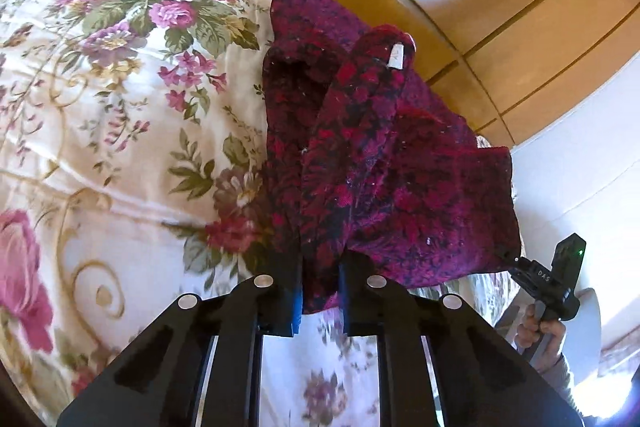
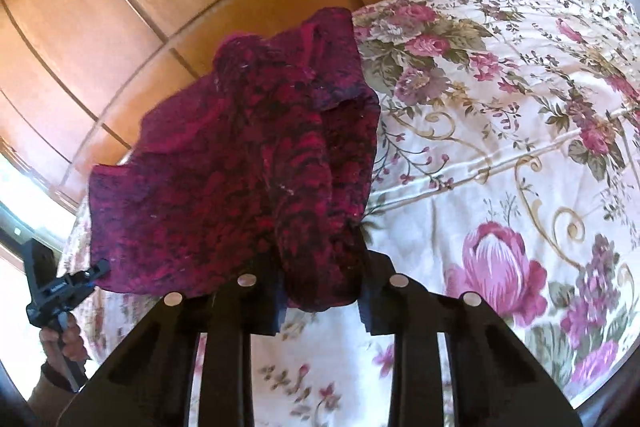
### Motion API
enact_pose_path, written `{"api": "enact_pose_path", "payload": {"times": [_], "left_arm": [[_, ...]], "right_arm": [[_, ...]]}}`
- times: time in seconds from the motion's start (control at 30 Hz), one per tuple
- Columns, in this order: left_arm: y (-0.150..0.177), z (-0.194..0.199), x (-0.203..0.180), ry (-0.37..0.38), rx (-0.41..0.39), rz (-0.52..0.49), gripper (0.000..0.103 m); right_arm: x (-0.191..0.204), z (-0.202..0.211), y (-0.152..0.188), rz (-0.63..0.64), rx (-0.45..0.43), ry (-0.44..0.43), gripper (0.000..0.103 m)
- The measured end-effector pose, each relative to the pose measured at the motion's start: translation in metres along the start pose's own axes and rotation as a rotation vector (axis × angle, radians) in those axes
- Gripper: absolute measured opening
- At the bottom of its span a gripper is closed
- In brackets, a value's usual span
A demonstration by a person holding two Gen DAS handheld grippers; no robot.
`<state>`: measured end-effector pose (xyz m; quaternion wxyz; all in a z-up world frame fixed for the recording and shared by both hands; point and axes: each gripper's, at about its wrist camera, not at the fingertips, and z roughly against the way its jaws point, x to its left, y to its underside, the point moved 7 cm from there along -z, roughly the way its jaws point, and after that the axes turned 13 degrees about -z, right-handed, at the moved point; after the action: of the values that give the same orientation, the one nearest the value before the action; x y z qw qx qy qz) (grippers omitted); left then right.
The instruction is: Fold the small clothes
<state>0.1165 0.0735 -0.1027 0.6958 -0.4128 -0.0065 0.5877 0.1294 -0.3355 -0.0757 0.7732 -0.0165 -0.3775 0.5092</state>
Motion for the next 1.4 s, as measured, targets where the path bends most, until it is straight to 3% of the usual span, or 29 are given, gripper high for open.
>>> {"api": "enact_pose_path", "payload": {"times": [0.2, 0.4, 0.53, 0.57, 0.63, 0.67, 0.7, 0.73, 0.77, 0.8, 0.9, 0.97, 1.07, 1.2, 1.27, 1.3, 1.33, 1.4], "left_arm": [[0.023, 0.027, -0.005, 0.014, 0.004, 0.013, 0.012], [0.079, 0.052, -0.022, 0.046, 0.064, 0.032, 0.012], [0.096, 0.056, -0.029, 0.007, 0.087, 0.012, 0.013], [0.094, 0.056, -0.032, -0.003, 0.093, -0.014, 0.015], [0.084, 0.057, -0.037, -0.083, 0.088, -0.094, 0.019], [0.078, 0.058, -0.038, -0.114, 0.079, -0.125, 0.027], [0.071, 0.059, -0.041, -0.133, 0.066, -0.162, 0.041], [0.061, 0.060, -0.044, -0.168, 0.055, -0.217, 0.052], [0.054, 0.060, -0.046, -0.209, 0.040, -0.252, 0.071], [0.046, 0.062, -0.050, -0.237, 0.013, -0.293, 0.077], [0.030, 0.059, -0.056, -0.274, -0.013, -0.372, 0.077], [0.020, 0.056, -0.060, -0.303, -0.034, -0.416, 0.082], [0.014, 0.053, -0.063, -0.340, -0.055, -0.454, 0.083], [0.009, 0.037, -0.065, -0.296, -0.017, -0.469, 0.082], [0.005, 0.029, -0.068, -0.307, -0.019, -0.490, 0.072], [0.006, 0.025, -0.072, -0.301, -0.012, -0.498, 0.064], [0.004, 0.020, -0.073, -0.297, 0.000, -0.507, 0.063], [0.002, 0.011, -0.074, -0.293, 0.008, -0.533, 0.063]], "right_arm": [[0.002, 0.026, 0.041, 0.007, 0.046, -0.020, 0.026], [-0.021, 0.056, 0.093, -0.009, 0.117, 0.015, 0.026], [-0.031, 0.063, 0.109, -0.005, 0.158, 0.036, 0.027], [-0.031, 0.064, 0.107, 0.005, 0.149, 0.055, 0.030], [-0.029, 0.067, 0.102, 0.028, 0.125, 0.086, 0.057], [-0.024, 0.072, 0.094, 0.041, 0.085, 0.083, 0.070], [-0.020, 0.075, 0.088, 0.052, 0.055, 0.082, 0.089], [-0.015, 0.079, 0.082, 0.072, 0.018, 0.085, 0.093], [-0.008, 0.081, 0.076, 0.110, -0.018, 0.091, 0.094], [-0.001, 0.080, 0.072, 0.138, -0.037, 0.097, 0.096], [0.023, 0.072, 0.062, 0.250, -0.117, 0.137, 0.100], [0.035, 0.060, 0.056, 0.307, -0.146, 0.166, 0.100], [0.039, 0.038, 0.050, 0.377, -0.111, 0.240, 0.100], [0.050, 0.028, 0.045, 0.440, -0.121, 0.280, 0.099], [0.055, 0.022, 0.043, 0.472, -0.119, 0.279, 0.085], [0.055, 0.017, 0.042, 0.482, -0.102, 0.285, 0.070], [0.055, 0.014, 0.042, 0.486, -0.090, 0.288, 0.061], [0.055, 0.006, 0.040, 0.502, -0.081, 0.304, 0.057]]}}
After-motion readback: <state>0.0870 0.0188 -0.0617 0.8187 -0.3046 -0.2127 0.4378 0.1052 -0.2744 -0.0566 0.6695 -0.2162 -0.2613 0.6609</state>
